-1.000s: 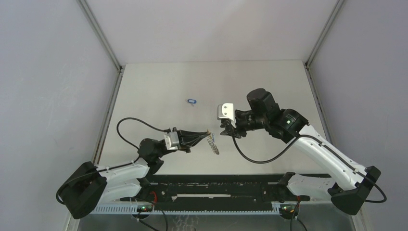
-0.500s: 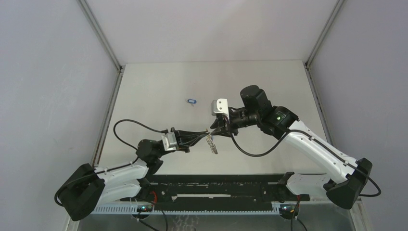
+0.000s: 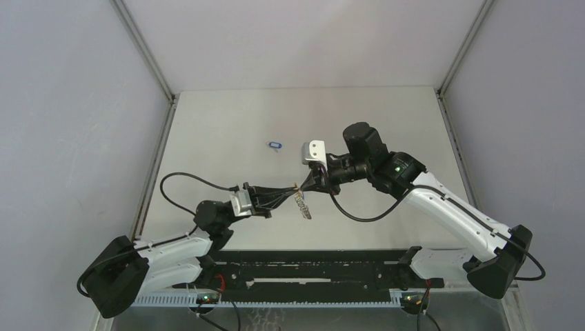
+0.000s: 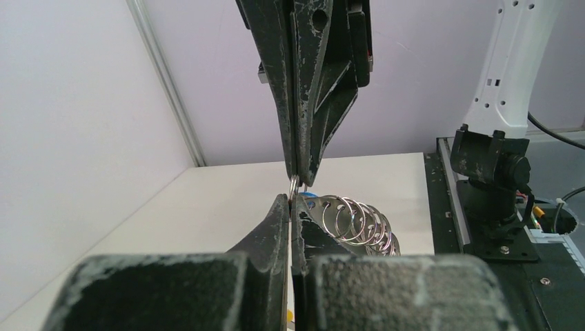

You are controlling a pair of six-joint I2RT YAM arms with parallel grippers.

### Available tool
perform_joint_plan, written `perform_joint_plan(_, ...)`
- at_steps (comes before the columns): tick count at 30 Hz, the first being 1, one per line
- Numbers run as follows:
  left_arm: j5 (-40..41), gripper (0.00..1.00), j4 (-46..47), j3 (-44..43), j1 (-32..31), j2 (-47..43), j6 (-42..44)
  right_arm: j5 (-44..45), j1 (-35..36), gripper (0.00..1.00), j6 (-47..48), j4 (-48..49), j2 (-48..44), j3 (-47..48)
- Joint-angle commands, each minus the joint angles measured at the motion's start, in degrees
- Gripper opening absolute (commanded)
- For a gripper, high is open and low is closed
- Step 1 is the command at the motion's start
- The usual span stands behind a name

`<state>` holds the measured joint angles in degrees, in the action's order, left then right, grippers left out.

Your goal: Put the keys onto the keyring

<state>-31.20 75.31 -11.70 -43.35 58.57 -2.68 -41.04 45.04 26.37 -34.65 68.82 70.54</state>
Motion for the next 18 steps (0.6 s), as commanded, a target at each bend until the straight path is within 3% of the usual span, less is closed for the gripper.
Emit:
perform_joint_plan(1,1.8,0.0,3.7,0.5,0.2,-2.2,-0.8,-0.6,0.0,0.0,-0.2,-0.7,-0.2,0.3)
perform_joint_plan(18,-0.4,0.0,4.5,-0.6,0.2,-3.7,-1.5,-2.1,0.8,0.0,-2.1,2.4,3.0,0.3)
